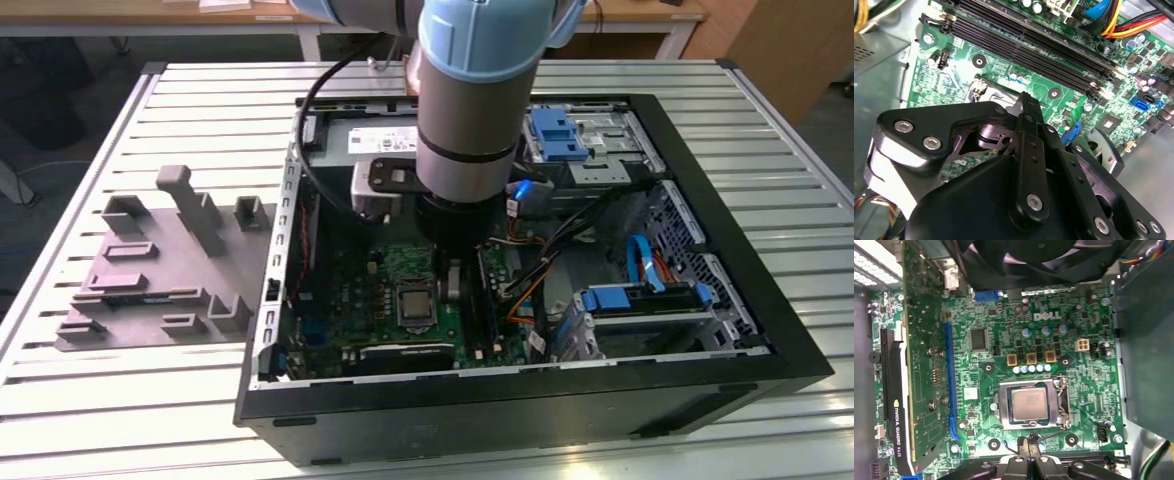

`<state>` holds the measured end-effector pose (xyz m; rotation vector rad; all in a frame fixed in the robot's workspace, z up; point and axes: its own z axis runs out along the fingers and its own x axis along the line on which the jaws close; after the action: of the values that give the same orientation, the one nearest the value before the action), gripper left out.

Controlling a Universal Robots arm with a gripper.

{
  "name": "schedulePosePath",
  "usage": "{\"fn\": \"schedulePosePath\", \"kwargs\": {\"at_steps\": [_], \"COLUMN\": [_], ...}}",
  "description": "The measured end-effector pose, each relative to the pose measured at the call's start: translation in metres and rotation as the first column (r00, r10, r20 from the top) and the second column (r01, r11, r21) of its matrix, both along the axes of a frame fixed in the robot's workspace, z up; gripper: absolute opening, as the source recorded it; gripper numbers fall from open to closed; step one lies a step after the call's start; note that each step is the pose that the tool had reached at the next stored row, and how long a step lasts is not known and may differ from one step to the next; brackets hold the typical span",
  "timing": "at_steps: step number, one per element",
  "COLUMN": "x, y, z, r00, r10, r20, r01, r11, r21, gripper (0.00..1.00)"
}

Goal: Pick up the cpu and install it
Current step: 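Install the first cpu locking lever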

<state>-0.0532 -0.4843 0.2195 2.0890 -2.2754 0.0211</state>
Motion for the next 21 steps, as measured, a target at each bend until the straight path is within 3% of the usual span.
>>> {"fn": "schedulePosePath", "kwargs": {"at_steps": [9, 21], "x": [0.000, 0.000], "y": [-0.0070, -0.0100], "z": [-0.0087, -0.0179], "r00": [0.9991, 0.9982], "r10": [0.043, 0.060], "r20": [-0.0031, -0.0031], "r01": [-0.043, -0.060], "r11": [0.9991, 0.9982], "r21": [-0.0001, 0.0000], "gripper": [0.11, 0.11]}}
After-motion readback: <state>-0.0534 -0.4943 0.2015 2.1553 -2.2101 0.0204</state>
